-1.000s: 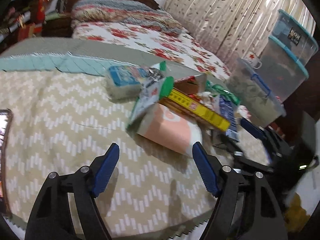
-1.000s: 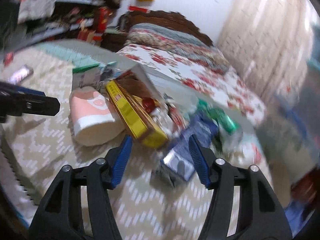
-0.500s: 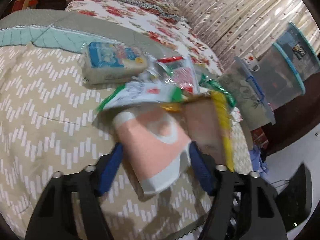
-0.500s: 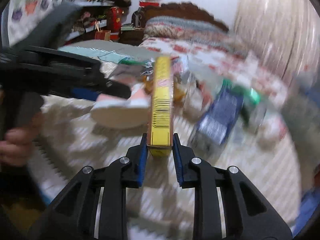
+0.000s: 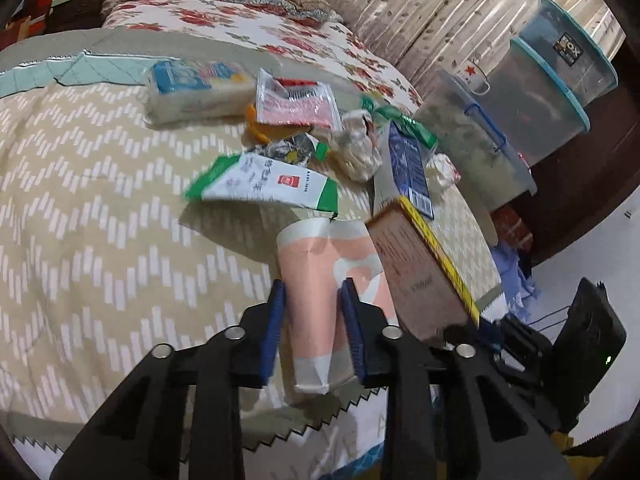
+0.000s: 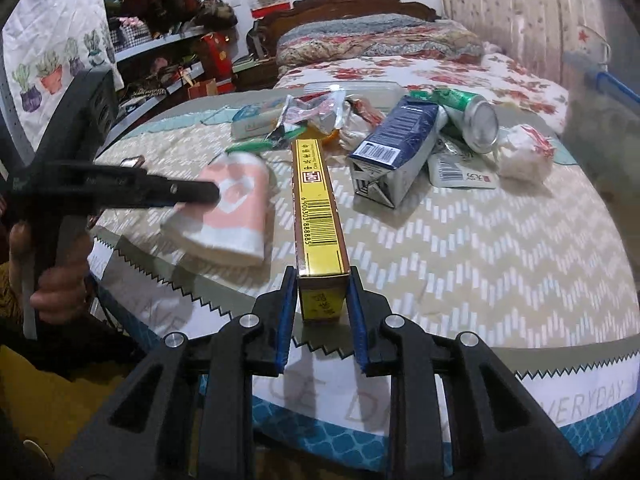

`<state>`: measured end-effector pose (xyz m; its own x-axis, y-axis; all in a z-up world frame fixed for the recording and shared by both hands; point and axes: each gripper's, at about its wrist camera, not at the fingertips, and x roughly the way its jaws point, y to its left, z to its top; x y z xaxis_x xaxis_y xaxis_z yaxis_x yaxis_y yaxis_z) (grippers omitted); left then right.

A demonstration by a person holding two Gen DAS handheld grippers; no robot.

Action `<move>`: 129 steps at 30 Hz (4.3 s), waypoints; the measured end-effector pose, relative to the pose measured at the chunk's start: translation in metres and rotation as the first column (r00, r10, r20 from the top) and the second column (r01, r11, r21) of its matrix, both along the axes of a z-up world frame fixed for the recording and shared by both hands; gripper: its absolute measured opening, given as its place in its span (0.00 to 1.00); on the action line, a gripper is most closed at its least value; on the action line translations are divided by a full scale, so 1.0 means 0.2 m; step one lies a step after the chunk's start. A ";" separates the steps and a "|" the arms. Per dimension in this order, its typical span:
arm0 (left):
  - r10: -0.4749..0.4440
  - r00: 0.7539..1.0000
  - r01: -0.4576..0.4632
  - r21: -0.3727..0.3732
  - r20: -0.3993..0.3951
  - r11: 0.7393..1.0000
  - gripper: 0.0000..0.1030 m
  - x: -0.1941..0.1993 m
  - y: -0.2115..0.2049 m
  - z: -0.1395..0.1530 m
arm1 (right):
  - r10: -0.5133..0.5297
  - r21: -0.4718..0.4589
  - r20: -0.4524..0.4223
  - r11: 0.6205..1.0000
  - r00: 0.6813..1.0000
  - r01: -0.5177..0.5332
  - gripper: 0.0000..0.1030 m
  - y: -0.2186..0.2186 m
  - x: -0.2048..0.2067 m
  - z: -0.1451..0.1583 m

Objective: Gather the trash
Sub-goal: 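Carry the cup and yellow box to the beige wastebasket and release both, then grasp the blue milk carton with the left tool while the right approaches the green can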

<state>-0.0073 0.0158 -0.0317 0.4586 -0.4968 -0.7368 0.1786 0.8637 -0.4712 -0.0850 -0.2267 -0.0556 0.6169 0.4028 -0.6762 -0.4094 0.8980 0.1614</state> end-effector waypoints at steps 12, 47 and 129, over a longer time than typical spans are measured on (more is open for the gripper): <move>-0.057 0.998 0.057 0.017 0.012 0.998 0.25 -0.02 -0.13 0.03 | 0.093 0.103 -0.053 0.991 0.994 -0.087 0.25 0.00 0.10 -0.02; -0.361 0.932 0.361 0.112 -0.019 0.926 0.48 1.00 -2.29 0.01 | -0.679 0.360 -0.277 0.583 0.680 0.728 0.57 -1.86 0.58 -0.14; -0.192 0.974 0.150 0.293 0.122 0.944 0.59 0.03 -0.40 0.02 | -0.102 0.548 -0.194 0.814 0.976 0.194 0.51 -0.82 0.47 0.09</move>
